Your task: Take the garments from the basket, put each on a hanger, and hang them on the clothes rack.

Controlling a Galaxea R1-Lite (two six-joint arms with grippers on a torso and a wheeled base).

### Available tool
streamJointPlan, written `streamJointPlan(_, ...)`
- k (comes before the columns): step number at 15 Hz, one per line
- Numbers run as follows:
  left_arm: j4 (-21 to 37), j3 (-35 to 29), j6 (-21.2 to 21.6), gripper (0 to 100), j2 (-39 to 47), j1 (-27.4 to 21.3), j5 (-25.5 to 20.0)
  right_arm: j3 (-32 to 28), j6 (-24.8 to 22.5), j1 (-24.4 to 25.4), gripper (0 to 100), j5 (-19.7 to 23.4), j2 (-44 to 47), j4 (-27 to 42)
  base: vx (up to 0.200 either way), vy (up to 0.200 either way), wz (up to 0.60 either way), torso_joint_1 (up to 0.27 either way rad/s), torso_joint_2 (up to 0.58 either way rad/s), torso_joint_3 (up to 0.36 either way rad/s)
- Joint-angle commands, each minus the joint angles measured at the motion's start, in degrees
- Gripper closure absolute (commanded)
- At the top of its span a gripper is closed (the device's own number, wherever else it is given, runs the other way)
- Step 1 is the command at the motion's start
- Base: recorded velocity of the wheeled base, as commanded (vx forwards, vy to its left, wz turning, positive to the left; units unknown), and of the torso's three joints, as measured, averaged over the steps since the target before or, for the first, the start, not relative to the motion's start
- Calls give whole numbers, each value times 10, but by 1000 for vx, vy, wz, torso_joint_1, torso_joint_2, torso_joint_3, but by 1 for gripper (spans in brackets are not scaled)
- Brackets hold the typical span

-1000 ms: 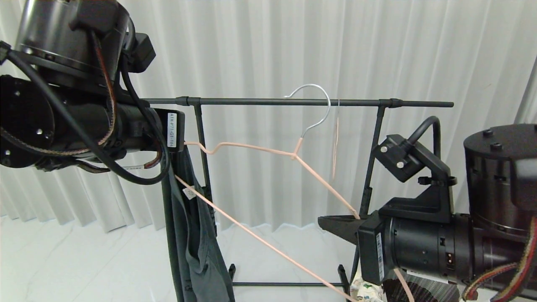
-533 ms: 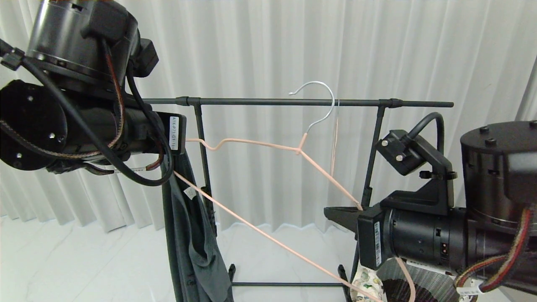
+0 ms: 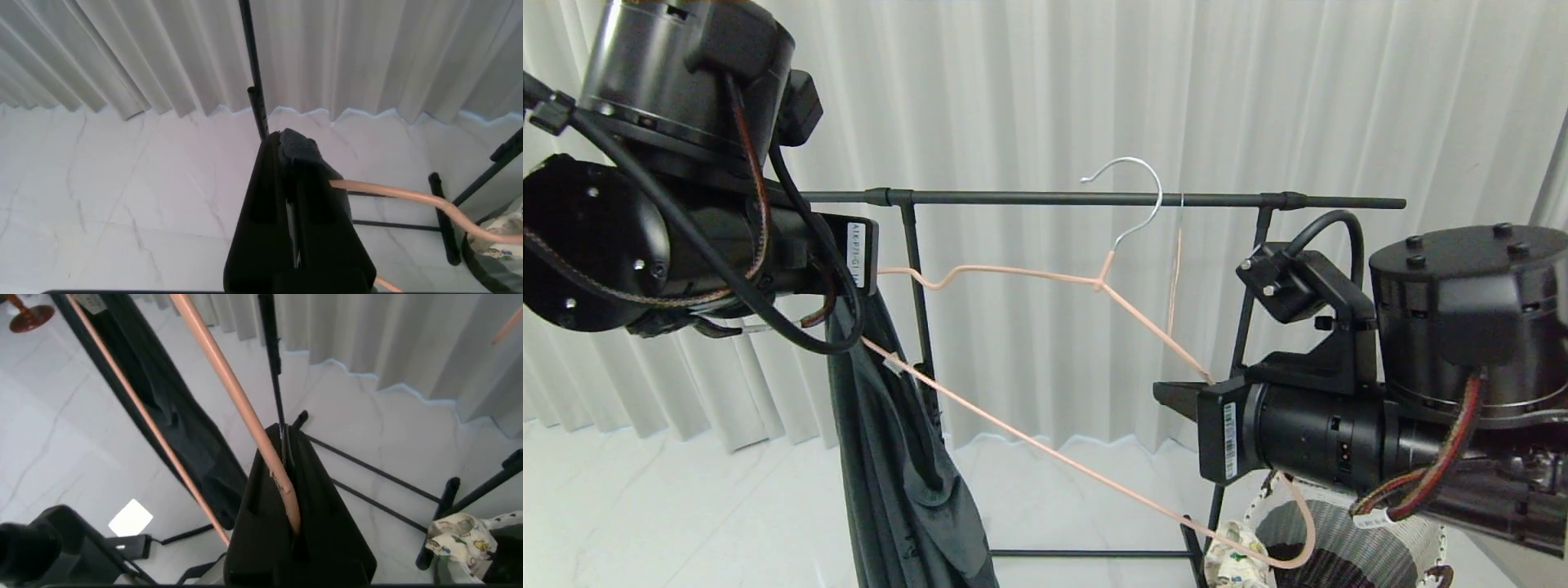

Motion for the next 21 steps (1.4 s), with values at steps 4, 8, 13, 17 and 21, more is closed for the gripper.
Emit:
streamJointPlan(4,-1,-1,-6,100,13,-31,4,-27,-3,2,100,-10,35,-1,0,0,0,0,0,0)
streamJointPlan(8,0,-1,-29,100,28,-50,36,-33,-12,11,100,-21,45,3,0,0,0,0,0,0)
streamJointPlan(13,1,-24,-26,100,29,-28,36,-35,-55,12,100,-67,31,69,0,0,0,0,0,0)
streamJointPlan(17,5,-23,-26,100,37,-10,37,-36,-49,-1,100,-128,32,65,0,0,0,0,0,0)
streamJointPlan(21,5,-33,-36,100,55,-14,36,-39,-40,1,100,-139,38,14,0,0,0,0,0,0)
